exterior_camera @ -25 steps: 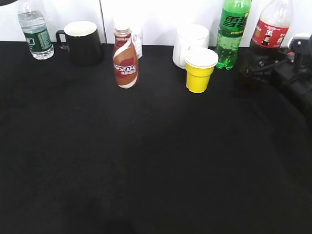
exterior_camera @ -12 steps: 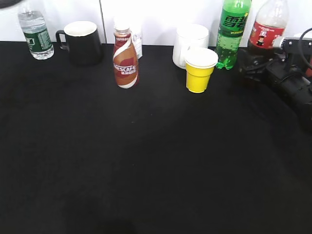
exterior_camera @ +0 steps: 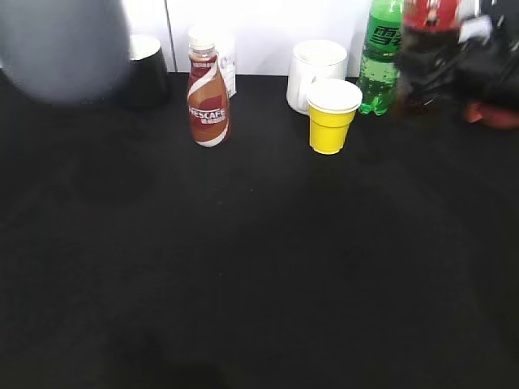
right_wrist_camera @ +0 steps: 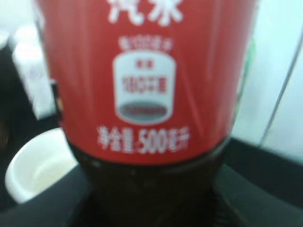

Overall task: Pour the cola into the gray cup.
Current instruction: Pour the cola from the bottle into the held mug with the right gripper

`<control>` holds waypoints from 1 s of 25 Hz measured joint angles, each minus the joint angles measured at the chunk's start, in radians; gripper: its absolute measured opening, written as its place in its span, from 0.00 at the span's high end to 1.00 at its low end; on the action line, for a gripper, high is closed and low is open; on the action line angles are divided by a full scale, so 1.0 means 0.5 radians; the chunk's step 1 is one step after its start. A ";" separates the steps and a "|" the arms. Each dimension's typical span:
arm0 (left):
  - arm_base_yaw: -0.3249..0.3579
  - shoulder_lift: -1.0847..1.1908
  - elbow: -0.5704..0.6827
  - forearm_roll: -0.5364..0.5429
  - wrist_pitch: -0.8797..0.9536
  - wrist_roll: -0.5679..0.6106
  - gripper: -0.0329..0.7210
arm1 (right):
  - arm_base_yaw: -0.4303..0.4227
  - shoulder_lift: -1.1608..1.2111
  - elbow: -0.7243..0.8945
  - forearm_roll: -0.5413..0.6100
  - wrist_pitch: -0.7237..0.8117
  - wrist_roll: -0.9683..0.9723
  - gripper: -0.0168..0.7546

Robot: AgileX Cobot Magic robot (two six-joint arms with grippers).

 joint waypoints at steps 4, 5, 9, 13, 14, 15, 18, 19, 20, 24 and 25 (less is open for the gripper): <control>0.000 0.396 0.000 0.120 -0.524 -0.009 0.89 | 0.087 -0.461 0.000 -0.487 0.450 0.179 0.53; 0.000 0.500 0.000 0.134 -0.542 -0.011 0.89 | 0.139 -0.541 0.000 -0.661 0.508 0.291 0.53; -0.076 0.633 -0.002 0.254 -0.540 0.077 0.89 | 0.293 -0.620 0.002 -1.466 0.570 0.866 0.53; -0.477 0.886 -0.083 0.131 -0.542 0.297 0.89 | 0.300 -0.636 0.002 -1.894 0.571 1.109 0.53; -0.513 0.925 -0.120 0.126 -0.542 0.304 0.89 | 0.300 -0.638 0.002 -1.911 0.570 1.120 0.53; -0.562 0.993 -0.228 0.122 -0.542 0.311 0.89 | 0.300 -0.643 0.002 -1.948 0.570 1.131 0.53; -0.624 1.149 -0.502 0.098 -0.544 0.314 0.89 | 0.300 -0.647 0.002 -2.102 0.565 1.177 0.53; -0.628 1.169 -0.523 0.098 -0.546 0.314 0.89 | 0.300 -0.659 0.002 -2.148 0.565 1.184 0.53; -0.633 1.208 -0.548 0.102 -0.544 0.314 0.89 | 0.300 -0.670 0.002 -2.177 0.565 1.184 0.53; -0.637 1.265 -0.562 0.110 -0.544 0.340 0.89 | 0.300 -0.702 -0.008 -2.219 0.547 1.182 0.53; -0.639 1.266 -0.604 0.108 -0.544 0.348 0.89 | 0.300 -0.702 -0.010 -2.219 0.547 1.115 0.53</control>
